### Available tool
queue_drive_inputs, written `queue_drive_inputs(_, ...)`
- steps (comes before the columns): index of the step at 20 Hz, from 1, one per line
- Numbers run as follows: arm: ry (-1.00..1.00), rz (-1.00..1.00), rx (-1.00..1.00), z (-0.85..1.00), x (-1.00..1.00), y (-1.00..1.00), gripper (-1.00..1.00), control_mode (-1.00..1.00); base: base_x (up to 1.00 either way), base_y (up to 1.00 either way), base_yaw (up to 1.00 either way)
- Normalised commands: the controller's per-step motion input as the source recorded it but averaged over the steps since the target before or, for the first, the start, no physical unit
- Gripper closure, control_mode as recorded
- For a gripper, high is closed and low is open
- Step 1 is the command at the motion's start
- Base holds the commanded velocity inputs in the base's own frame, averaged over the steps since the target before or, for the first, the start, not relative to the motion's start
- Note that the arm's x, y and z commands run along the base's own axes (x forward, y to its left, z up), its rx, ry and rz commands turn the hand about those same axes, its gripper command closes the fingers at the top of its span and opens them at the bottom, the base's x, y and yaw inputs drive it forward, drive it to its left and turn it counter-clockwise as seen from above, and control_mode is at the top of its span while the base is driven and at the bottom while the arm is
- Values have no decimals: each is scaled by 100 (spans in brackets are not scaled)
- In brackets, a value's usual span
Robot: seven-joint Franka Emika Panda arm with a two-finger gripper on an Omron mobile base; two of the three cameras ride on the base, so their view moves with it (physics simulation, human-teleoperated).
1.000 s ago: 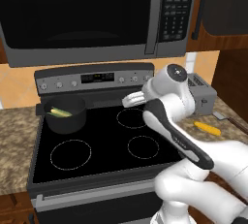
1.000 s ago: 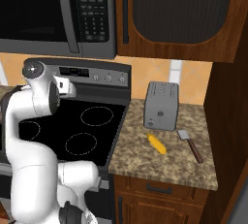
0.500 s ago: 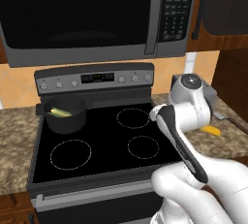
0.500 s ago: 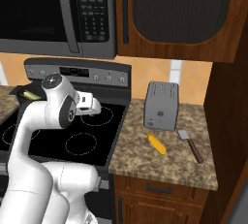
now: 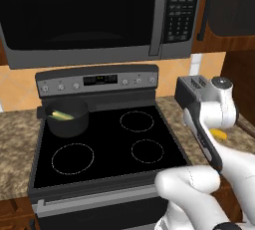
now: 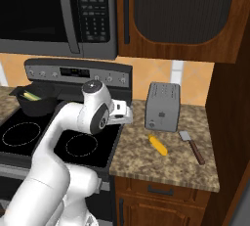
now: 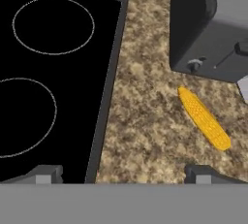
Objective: Put the corn and corn in the pot. Retrieve the spatula and lightly stir the vegetables in the pot.
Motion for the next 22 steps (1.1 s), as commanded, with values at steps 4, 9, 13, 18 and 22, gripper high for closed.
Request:
queue_drive_inputs(4,12,0,-3,-32,43,-77,-100,-100,0,0,0)
queue_drive_inputs(9,11,0,-5,-56,37,-58,-100,-100,0,0,0)
queue_drive_inputs(13,11,0,-3,-50,49,-58,-100,-100,0,0,0)
queue_drive_inputs(18,5,7,0,-44,25,-62,-100,-100,0,0,0)
queue_drive_inputs(22,2,15,1,-41,47,-49,-100,-100,0,0,0)
